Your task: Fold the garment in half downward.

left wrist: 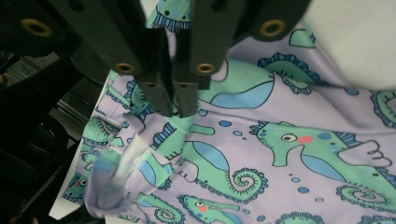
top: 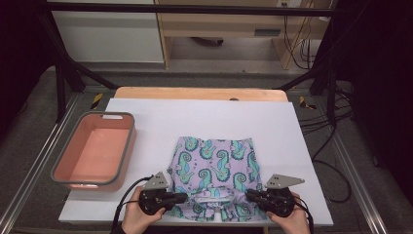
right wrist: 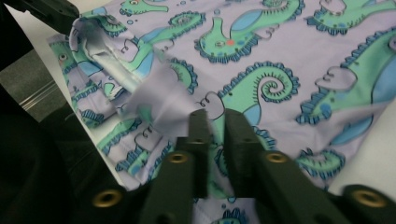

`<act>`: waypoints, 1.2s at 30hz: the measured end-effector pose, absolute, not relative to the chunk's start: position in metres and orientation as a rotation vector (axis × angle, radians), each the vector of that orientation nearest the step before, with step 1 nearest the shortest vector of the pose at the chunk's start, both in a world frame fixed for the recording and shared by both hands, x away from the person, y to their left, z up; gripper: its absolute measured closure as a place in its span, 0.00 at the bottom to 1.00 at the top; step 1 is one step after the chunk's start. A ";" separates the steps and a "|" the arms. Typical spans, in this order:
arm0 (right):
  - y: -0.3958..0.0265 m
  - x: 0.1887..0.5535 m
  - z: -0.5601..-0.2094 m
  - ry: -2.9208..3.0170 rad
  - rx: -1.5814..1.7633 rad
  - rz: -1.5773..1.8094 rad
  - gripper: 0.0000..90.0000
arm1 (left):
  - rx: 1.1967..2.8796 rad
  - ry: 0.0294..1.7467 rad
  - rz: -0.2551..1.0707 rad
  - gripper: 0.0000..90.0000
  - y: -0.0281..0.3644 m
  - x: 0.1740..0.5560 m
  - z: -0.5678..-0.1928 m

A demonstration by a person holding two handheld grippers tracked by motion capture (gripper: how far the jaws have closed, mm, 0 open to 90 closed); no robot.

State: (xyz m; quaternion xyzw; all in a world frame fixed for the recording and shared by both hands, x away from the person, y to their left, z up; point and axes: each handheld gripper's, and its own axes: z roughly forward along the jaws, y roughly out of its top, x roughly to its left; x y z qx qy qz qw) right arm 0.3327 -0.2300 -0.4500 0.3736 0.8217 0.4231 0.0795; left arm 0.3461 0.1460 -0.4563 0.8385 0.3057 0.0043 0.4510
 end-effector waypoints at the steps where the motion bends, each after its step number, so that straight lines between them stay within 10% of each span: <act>1: -0.231 0.331 -0.451 2.444 1.123 1.268 0.79 | 2.054 0.770 0.018 0.89 0.147 0.348 -0.455; 9: -0.223 0.349 -0.448 2.335 1.181 1.348 1.00 | 2.034 0.867 0.085 0.95 0.135 0.383 -0.456; 25: -0.207 0.323 -0.475 2.532 1.069 1.253 1.00 | 2.180 0.683 -0.021 0.97 0.121 0.346 -0.471; 32: -0.224 0.327 -0.469 2.358 1.164 1.234 0.73 | 2.108 0.851 0.124 0.59 0.139 0.358 -0.466; 36: -0.230 0.329 -0.473 2.324 1.216 1.179 0.57 | 2.114 0.954 0.125 0.57 0.149 0.361 -0.471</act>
